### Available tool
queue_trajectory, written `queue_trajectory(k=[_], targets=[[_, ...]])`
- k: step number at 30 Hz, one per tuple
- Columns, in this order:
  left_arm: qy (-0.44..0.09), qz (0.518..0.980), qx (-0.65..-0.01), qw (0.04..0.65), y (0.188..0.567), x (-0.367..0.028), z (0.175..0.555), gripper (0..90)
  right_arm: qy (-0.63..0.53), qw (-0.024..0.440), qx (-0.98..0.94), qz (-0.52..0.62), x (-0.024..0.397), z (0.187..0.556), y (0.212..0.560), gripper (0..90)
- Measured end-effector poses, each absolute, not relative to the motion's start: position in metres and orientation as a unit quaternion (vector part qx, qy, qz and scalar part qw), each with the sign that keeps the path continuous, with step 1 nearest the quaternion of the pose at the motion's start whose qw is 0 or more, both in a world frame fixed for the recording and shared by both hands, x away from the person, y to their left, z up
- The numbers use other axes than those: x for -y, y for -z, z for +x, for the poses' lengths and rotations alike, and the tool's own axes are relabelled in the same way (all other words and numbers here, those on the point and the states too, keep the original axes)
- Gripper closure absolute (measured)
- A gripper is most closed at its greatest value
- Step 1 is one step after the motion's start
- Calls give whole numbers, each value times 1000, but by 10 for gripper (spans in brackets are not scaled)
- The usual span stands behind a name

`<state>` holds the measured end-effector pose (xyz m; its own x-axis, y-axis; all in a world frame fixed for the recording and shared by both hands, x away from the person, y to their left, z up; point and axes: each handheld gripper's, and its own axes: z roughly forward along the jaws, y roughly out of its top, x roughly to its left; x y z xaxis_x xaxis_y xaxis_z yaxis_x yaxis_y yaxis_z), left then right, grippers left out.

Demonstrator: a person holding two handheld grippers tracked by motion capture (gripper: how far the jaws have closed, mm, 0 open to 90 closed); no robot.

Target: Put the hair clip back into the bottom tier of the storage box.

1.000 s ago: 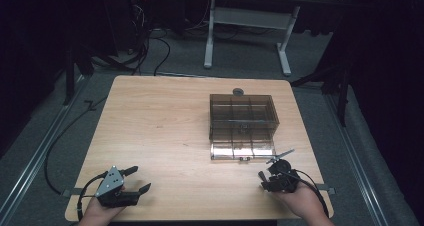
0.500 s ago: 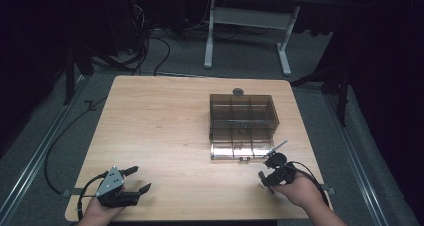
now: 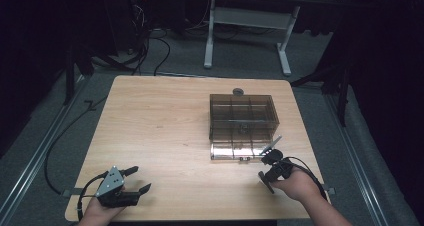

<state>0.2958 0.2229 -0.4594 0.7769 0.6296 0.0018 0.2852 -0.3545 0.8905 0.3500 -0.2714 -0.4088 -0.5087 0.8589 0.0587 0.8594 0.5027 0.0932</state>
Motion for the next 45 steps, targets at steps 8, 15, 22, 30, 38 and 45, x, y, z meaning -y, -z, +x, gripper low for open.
queue_trajectory(k=[8,15,22,30,38,45], targets=[[-174,804,-285,492,459,-223,296,244,44,4,870,-492,268,355,412,782],[-174,804,-284,492,459,-223,296,244,37,3,875,-483,264,356,412,807],[-174,804,-284,492,459,-223,296,245,43,-3,876,-480,263,361,399,810],[-174,804,-284,492,459,-223,296,244,48,-12,878,-477,261,371,383,810],[-173,804,-283,493,459,-223,296,244,50,-18,883,-467,253,385,373,810],[-172,804,-284,493,459,-223,296,244,55,-21,888,-456,245,401,368,810]])
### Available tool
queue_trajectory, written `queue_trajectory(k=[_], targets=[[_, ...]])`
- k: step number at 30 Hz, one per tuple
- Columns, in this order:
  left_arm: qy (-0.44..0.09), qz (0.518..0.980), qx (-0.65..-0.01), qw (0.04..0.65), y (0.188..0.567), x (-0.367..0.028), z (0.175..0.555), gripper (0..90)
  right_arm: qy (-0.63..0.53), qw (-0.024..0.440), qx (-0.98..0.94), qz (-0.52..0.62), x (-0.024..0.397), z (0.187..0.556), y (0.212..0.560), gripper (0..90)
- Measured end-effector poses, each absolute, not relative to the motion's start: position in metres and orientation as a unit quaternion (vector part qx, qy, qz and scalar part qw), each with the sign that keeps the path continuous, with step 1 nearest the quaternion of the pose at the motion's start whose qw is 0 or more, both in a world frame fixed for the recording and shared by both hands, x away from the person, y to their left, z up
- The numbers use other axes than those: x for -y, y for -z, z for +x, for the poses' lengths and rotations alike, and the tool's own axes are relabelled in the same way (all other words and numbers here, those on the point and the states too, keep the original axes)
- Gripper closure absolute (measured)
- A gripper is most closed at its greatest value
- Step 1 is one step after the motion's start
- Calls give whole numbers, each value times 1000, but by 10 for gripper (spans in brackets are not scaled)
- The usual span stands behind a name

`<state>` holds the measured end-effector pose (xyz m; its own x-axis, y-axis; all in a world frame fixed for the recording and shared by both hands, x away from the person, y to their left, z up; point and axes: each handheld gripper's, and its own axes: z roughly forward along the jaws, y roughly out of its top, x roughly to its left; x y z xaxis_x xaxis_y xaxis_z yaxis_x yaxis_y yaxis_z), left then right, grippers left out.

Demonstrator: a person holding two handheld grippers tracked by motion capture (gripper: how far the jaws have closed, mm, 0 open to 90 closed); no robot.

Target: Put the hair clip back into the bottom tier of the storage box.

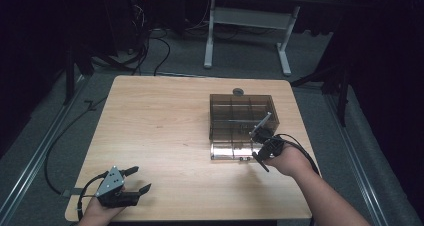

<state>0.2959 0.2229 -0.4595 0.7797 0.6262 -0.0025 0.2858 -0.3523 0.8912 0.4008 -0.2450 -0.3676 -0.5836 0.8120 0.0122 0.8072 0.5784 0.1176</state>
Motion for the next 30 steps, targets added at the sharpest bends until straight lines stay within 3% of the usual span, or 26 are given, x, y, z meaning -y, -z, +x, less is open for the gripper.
queue_trajectory(k=[30], targets=[[-171,804,-283,495,460,-223,296,244,-70,31,-904,421,213,451,372,810]])
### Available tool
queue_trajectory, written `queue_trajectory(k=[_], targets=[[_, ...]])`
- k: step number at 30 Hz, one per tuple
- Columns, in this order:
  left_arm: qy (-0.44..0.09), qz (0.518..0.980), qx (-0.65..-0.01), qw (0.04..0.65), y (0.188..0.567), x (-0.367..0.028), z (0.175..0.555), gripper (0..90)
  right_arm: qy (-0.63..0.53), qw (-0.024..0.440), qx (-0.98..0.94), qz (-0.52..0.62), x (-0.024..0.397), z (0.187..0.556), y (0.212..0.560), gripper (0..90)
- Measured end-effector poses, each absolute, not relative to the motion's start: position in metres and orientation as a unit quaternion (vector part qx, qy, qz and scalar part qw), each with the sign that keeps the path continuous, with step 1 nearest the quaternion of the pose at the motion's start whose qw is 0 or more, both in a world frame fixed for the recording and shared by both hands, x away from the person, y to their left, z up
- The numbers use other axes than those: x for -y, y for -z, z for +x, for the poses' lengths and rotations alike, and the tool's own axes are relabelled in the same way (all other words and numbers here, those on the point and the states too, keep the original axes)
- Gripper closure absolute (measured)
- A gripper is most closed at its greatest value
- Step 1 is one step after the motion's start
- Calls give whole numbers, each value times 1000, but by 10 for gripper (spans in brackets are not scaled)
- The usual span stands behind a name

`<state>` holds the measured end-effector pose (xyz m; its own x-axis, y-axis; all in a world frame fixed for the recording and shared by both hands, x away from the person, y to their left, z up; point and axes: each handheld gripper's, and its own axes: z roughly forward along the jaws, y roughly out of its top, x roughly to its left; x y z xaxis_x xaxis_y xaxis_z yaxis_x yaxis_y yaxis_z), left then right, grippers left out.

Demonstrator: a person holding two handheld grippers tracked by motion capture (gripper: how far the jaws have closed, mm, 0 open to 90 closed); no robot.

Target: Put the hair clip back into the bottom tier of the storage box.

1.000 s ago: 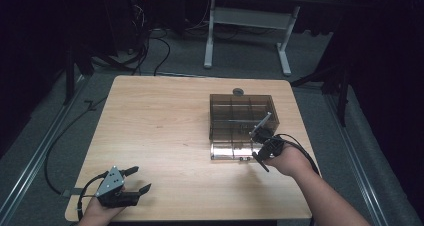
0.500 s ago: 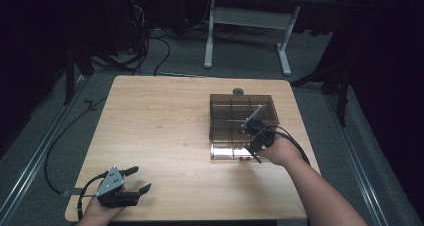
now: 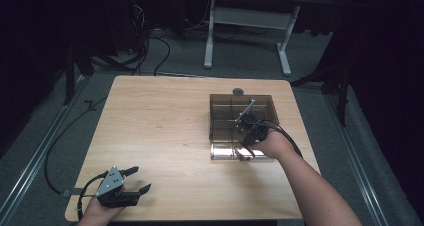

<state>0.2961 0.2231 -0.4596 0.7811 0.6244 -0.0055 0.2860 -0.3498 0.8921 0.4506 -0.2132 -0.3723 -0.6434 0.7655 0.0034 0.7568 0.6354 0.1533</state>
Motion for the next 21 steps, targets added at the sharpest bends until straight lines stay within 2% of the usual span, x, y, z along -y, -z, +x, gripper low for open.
queue_trajectory(k=[21], targets=[[-171,803,-284,495,460,-223,296,244,-81,33,-908,410,211,462,384,809]])
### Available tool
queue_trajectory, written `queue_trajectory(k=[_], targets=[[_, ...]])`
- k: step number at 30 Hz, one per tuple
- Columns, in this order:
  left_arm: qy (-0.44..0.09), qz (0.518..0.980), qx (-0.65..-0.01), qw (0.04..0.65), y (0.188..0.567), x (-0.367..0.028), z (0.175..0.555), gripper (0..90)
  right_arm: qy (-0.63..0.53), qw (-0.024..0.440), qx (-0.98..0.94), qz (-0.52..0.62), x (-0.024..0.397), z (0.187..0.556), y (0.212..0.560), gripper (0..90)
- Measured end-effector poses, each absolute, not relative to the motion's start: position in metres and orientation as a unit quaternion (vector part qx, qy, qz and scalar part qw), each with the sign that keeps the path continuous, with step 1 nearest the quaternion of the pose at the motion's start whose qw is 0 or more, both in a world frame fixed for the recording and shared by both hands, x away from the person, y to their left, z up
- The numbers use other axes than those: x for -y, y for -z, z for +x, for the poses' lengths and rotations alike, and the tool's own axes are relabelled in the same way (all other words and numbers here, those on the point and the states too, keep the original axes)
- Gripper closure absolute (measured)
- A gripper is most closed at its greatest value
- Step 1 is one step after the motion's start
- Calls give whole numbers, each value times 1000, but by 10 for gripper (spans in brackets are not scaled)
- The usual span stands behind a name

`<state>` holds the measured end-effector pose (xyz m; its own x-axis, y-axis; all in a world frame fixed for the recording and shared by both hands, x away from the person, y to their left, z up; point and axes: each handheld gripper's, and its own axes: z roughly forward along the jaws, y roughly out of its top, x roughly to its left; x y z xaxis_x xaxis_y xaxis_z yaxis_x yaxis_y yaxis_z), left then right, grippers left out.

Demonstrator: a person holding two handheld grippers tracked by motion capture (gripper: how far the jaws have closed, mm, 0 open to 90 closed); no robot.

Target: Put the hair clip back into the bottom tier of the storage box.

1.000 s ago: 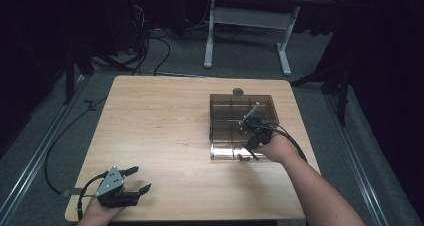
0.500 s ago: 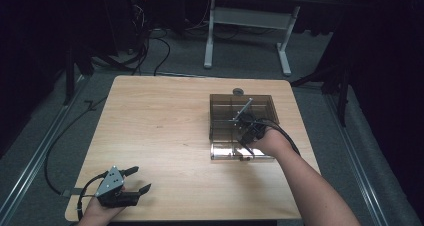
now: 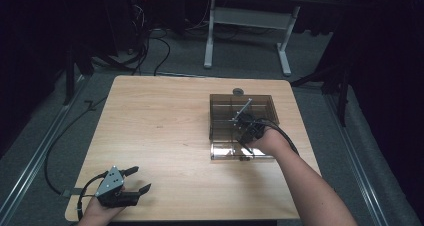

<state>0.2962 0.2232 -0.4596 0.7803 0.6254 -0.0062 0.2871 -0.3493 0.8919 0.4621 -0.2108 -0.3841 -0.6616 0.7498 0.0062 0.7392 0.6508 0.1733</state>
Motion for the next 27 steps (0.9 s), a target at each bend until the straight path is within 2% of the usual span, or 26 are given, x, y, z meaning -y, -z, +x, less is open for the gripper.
queue_trajectory(k=[14,27], targets=[[-171,803,-285,494,460,-223,296,244,-75,21,-911,405,211,457,405,805],[-172,803,-284,494,460,-223,296,244,-67,18,-913,403,207,459,411,794]])
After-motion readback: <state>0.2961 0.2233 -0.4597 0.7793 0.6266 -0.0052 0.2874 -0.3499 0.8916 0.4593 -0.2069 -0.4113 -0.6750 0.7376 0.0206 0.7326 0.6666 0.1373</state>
